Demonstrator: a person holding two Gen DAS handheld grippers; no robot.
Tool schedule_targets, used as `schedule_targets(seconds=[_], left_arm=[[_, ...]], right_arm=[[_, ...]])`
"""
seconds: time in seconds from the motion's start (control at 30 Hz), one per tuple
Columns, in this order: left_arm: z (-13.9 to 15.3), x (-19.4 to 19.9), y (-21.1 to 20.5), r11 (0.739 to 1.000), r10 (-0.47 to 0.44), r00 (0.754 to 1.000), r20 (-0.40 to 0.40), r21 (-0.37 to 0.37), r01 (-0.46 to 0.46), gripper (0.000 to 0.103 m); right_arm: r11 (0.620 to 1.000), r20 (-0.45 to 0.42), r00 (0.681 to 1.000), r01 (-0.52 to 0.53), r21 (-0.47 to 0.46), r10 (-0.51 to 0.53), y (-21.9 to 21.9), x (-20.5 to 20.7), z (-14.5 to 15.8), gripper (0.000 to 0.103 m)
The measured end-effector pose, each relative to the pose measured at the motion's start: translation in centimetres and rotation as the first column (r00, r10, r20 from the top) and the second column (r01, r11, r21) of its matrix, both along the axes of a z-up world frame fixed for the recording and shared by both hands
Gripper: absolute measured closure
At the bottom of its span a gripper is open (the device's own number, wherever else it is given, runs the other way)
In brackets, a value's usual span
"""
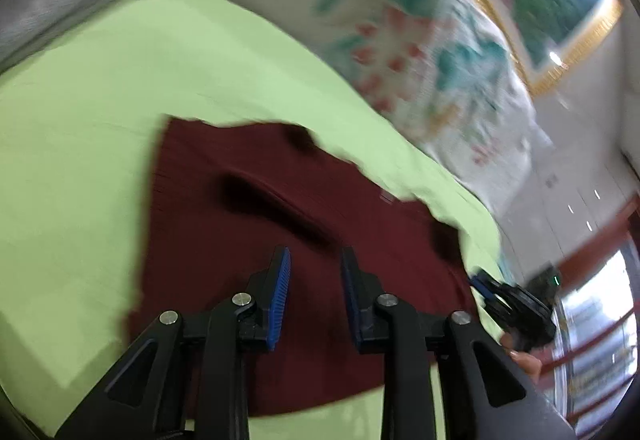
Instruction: Fold large clothes
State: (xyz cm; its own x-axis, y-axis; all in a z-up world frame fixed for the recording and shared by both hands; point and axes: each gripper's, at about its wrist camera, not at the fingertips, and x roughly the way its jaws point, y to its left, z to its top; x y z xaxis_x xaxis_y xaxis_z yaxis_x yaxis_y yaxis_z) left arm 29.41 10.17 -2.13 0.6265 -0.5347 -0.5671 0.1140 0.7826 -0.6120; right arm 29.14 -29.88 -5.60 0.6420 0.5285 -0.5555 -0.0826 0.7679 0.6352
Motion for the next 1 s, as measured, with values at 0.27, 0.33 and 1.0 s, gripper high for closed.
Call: schedule_targets(seconds=[0.27,0.33,1.0], left_arm=[[-1.8,4.7,-2.1,0.970,0.083,0.995,-0.050,0.234,-0.069,0.074],[-2.4,5.0,0.7,0.962,0.174,0.983,-0.067,0.227,-0.154,0.076],[-3.9,-15.4,-2.2,0.990,0.115,0.989,-0.090,0.090,-0.107,0.055]], right_arm=[[0.987,-0.069,0.994,0.070,-0.143,-0.080,0.7,2.7,-2.6,0.079],[0.988,-0.067,0.988,0.131,-0.087,-0.137,-1.2,2.1,-2.7,0.079],[0.990,0.052,0.995,0.082,0.114,-0.088,4.6,-14.0,-0.8,0.071]])
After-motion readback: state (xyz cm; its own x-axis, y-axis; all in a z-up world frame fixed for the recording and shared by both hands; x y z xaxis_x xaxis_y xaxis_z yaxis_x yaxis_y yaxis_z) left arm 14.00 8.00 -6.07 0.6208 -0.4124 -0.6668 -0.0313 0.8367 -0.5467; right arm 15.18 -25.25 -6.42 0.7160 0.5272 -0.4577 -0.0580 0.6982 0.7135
